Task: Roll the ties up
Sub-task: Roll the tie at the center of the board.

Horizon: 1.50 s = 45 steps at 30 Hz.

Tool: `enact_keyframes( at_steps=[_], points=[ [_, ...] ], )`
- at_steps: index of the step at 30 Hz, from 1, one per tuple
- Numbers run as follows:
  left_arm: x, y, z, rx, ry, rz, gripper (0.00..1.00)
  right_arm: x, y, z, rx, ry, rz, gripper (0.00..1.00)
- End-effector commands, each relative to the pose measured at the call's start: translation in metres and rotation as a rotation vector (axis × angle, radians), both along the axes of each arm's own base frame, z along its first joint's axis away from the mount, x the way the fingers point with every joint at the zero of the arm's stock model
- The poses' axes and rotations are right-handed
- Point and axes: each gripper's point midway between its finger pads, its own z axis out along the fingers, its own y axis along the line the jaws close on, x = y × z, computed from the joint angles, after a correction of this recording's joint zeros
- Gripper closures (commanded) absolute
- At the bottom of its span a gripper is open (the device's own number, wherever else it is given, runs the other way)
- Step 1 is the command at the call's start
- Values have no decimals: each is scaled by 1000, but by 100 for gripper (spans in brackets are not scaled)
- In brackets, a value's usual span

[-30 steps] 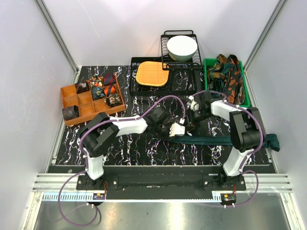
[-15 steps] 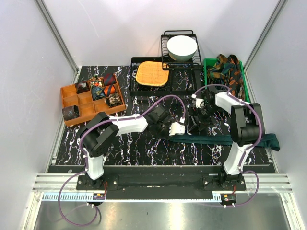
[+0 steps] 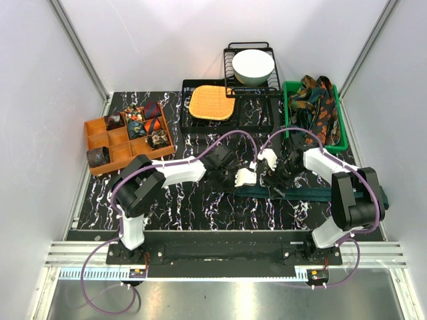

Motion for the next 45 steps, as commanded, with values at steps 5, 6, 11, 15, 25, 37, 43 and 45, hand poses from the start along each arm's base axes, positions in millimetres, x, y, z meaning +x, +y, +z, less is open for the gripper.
enact_keyframes(
  at_steps=[5,6,11,15,25,37,43,45],
  points=[
    [-4,30,-27,137,56,36,100,1,9,-9,-10,-139,229,1],
    [-5,29,-27,137,57,36,100,2,9,-9,-14,-145,233,4],
    [-1,29,-27,137,68,54,100,-2,0,-17,-73,-215,293,21],
    [1,29,-27,136,73,63,100,-5,-4,-21,-105,-252,322,35],
    [1,30,-27,135,78,70,100,-15,-10,-24,-138,-286,347,27],
    [2,30,-27,140,79,72,100,-25,-15,-29,-151,-268,380,65],
    [1,29,-27,140,81,72,100,-24,-18,-27,-168,-294,372,41],
    [0,30,-26,136,81,66,100,-20,-17,-23,-170,-289,336,32]
  ],
)
